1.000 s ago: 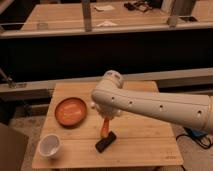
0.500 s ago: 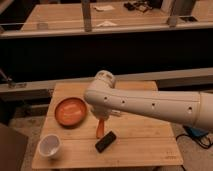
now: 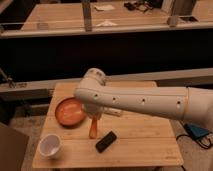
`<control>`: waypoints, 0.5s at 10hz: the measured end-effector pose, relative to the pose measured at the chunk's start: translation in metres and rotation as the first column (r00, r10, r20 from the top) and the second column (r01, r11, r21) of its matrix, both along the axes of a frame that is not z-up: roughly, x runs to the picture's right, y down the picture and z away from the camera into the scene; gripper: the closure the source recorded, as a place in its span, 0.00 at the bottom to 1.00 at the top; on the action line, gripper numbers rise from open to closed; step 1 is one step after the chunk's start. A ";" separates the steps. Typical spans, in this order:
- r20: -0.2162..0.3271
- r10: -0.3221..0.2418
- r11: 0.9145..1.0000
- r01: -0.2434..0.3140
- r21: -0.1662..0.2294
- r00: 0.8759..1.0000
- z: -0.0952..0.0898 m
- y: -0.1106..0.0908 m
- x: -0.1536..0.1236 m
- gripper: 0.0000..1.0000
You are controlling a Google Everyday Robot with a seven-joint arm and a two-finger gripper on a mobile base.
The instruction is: Place the pepper in the ceramic cup
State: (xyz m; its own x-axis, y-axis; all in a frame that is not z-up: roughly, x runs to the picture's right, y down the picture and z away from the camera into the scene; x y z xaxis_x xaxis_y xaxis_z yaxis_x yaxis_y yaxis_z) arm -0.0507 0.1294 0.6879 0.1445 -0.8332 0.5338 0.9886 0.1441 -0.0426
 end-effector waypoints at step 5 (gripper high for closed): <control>0.041 -0.043 0.999 0.043 -0.004 0.998 -0.001 0.003 -0.023 1.00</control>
State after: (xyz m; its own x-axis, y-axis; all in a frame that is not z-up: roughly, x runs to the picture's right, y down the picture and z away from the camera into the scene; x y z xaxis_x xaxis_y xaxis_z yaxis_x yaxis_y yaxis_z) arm -0.0735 0.1326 0.6864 0.0866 -0.8352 0.5430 0.9948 0.1016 -0.0024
